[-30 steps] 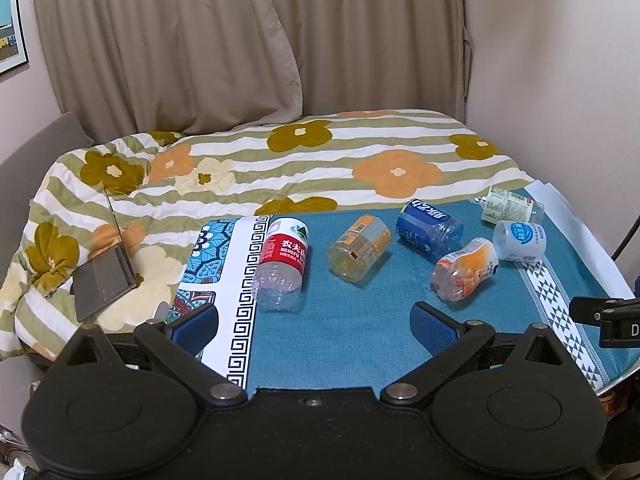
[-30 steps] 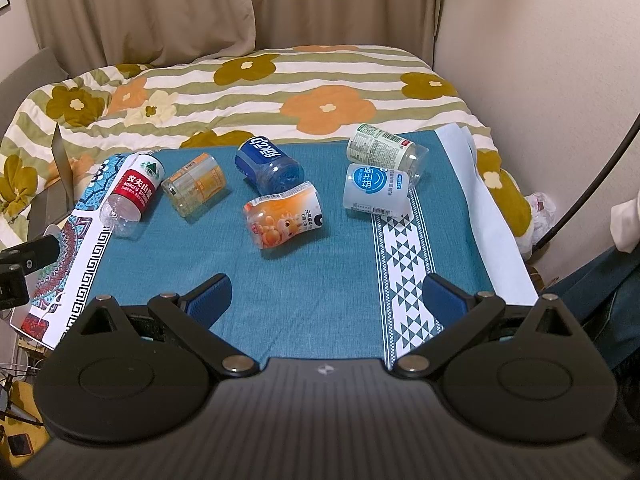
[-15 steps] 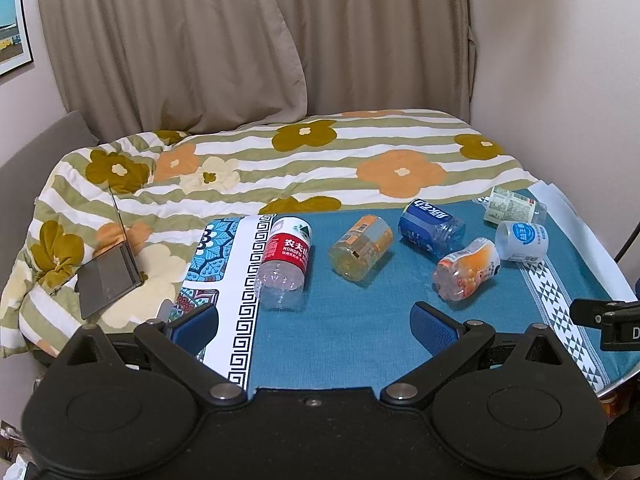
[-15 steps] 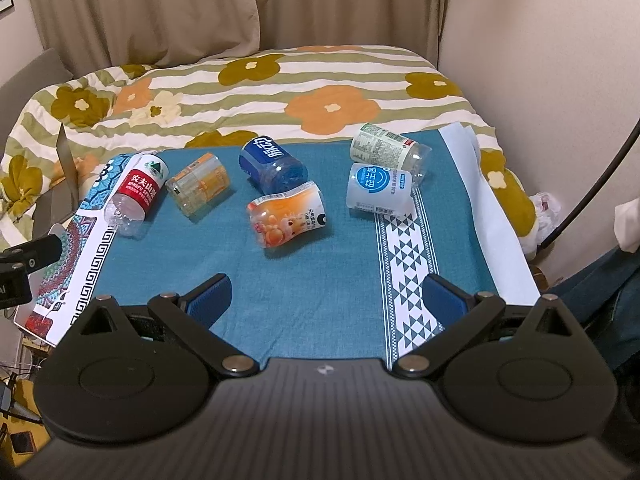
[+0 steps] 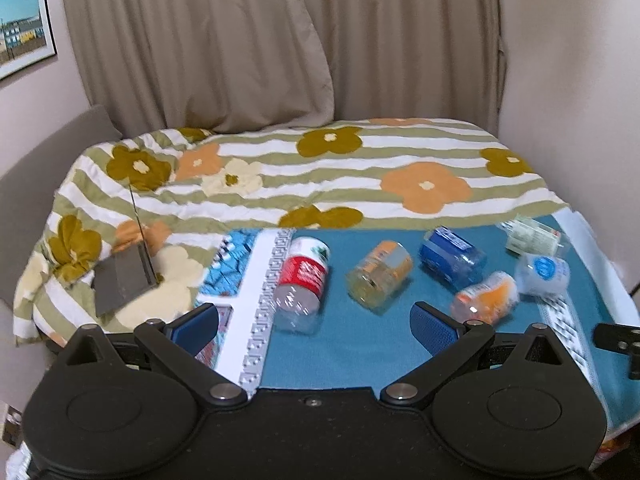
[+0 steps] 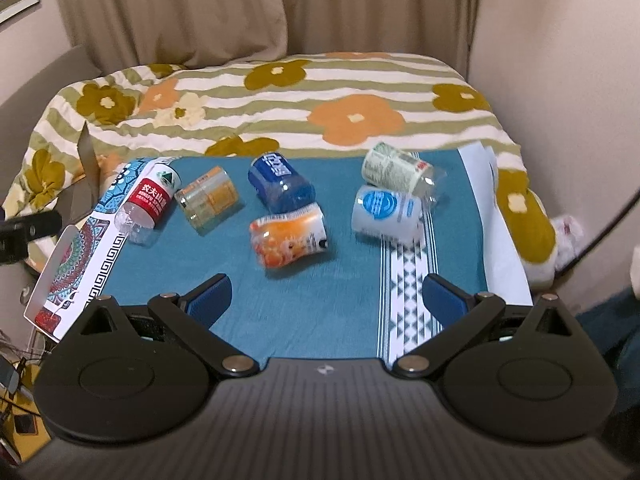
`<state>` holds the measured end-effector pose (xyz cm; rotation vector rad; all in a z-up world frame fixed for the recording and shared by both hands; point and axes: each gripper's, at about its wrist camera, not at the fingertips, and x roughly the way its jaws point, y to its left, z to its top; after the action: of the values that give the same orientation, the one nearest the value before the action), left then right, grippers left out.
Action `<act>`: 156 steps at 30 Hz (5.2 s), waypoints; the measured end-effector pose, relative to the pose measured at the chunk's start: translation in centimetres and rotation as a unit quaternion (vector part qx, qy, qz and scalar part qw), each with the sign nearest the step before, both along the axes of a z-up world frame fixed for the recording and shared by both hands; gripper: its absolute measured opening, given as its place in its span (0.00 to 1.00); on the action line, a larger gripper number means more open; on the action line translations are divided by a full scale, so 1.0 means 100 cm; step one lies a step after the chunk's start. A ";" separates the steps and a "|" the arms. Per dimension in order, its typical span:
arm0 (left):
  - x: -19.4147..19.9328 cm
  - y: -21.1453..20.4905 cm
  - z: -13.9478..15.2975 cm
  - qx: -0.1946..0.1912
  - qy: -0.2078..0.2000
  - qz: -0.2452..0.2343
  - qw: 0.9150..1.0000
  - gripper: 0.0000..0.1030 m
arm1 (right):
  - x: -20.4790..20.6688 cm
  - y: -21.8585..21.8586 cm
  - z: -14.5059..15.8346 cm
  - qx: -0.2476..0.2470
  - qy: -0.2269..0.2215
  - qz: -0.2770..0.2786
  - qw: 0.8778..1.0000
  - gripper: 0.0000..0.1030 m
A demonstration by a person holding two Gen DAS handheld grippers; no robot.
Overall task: Flip cup upright
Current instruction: 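Move the left tool to the red-labeled cup lying on its side and close on it, then lift the red-labeled cup with the left tool and turn it, then grasp the red-labeled cup with the right tool while the left tool releases it, then rotate the held cup with the right tool until its open rim faces up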
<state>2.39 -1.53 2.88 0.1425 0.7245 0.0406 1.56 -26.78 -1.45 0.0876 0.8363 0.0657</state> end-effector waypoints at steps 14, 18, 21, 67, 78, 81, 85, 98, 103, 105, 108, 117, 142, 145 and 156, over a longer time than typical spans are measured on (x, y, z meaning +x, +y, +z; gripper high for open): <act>0.120 0.032 -0.044 0.004 0.072 -0.060 0.996 1.00 | 0.042 0.005 -0.044 0.066 0.071 -0.060 0.993 1.00; 0.153 0.042 -0.068 0.001 0.112 -0.073 0.991 1.00 | 0.059 0.017 -0.050 0.048 0.101 -0.081 0.990 1.00; 0.174 0.049 -0.084 -0.002 0.137 -0.086 0.987 1.00 | 0.069 0.025 -0.058 0.047 0.116 -0.102 0.987 1.00; 0.131 0.026 -0.083 -0.043 0.176 -0.079 0.980 0.65 | 0.073 0.022 -0.047 0.019 0.100 -0.076 0.992 1.00; 0.064 -0.045 -0.098 -0.059 0.193 -0.088 0.975 0.65 | 0.028 -0.022 -0.057 0.023 0.091 -0.037 0.995 1.00; 0.053 -0.062 -0.110 -0.061 0.201 -0.096 0.973 0.65 | 0.016 -0.033 -0.063 0.024 0.092 -0.036 0.995 1.00; 0.042 -0.080 -0.125 -0.057 0.213 -0.103 0.970 0.65 | 0.006 -0.040 -0.070 0.026 0.092 -0.031 0.995 1.00; 0.043 -0.096 -0.156 -0.042 0.225 -0.104 0.968 0.67 | -0.008 -0.050 -0.090 0.032 0.108 -0.020 0.993 1.00; 0.040 -0.103 -0.155 -0.021 0.211 -0.107 0.971 0.92 | -0.009 -0.054 -0.090 0.034 0.105 -0.022 0.994 1.00; 0.039 -0.104 -0.153 -0.019 0.209 -0.108 0.972 0.92 | -0.010 -0.055 -0.088 0.034 0.102 -0.022 0.994 1.00; 0.036 -0.104 -0.148 -0.026 0.206 -0.101 0.973 0.92 | -0.012 -0.056 -0.082 0.034 0.096 -0.018 0.995 1.00; 0.008 -0.096 -0.105 -0.035 0.172 -0.058 0.983 0.94 | -0.001 -0.058 -0.056 0.050 0.085 0.014 0.995 1.00; -0.023 0.063 -0.083 -0.122 0.172 -0.038 0.977 1.00 | 0.142 0.077 -0.102 0.106 0.254 0.041 0.961 1.00; -0.021 0.077 -0.088 -0.124 0.180 -0.039 0.975 1.00 | 0.147 0.082 -0.110 0.106 0.263 0.028 0.959 1.00; -0.001 0.101 -0.098 -0.134 0.196 -0.052 0.970 1.00 | 0.145 0.078 -0.129 0.143 0.284 -0.019 0.948 0.75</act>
<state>2.33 8.53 -6.96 -0.0743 1.1083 -0.1904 16.03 -18.96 -14.36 0.4107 1.3986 0.1292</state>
